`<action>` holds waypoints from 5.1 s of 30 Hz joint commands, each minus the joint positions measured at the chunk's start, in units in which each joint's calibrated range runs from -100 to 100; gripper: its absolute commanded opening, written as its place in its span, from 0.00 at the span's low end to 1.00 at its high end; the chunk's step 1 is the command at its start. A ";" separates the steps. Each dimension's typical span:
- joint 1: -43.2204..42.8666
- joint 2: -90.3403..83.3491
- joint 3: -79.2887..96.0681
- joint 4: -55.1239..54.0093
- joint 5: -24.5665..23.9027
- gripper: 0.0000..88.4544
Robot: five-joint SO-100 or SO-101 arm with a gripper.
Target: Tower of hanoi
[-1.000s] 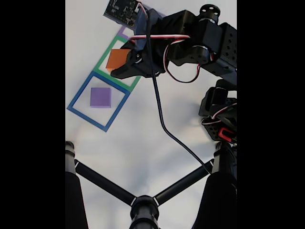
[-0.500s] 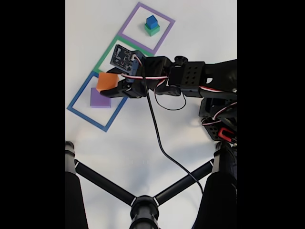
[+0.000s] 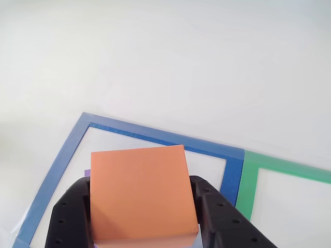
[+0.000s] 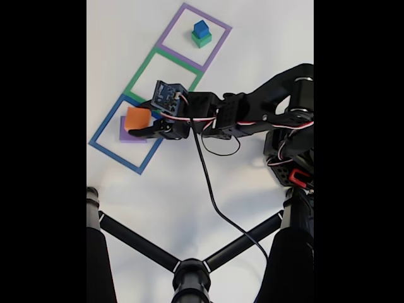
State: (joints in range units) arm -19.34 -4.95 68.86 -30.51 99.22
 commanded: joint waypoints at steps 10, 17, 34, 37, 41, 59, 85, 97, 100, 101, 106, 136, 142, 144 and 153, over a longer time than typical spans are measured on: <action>-1.74 5.67 -5.84 -5.95 0.78 0.14; -1.59 7.92 -7.30 -7.00 0.78 0.14; -0.98 8.88 -6.03 -8.06 0.78 0.24; -0.98 8.88 -6.03 -8.06 0.78 0.26; -0.98 8.64 -6.03 -8.06 0.78 0.30; 3.82 -17.80 -21.56 31.93 0.78 0.07; 39.35 -36.07 -73.36 118.86 -12.08 0.01; 49.34 -43.60 -58.09 110.44 -7.67 0.17; 51.78 -48.33 -42.83 99.59 0.78 0.22; 52.55 -49.29 -37.83 95.63 0.78 0.23; 55.14 -50.74 -16.66 70.86 0.78 0.26; 51.63 -13.88 4.52 3.84 0.78 0.30; 51.78 -11.55 3.97 3.11 0.78 0.30; 51.86 -10.03 2.97 2.79 0.78 0.30; 50.87 -3.14 -0.48 -1.10 0.78 0.30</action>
State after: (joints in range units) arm 32.94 -8.82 71.10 -29.48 99.80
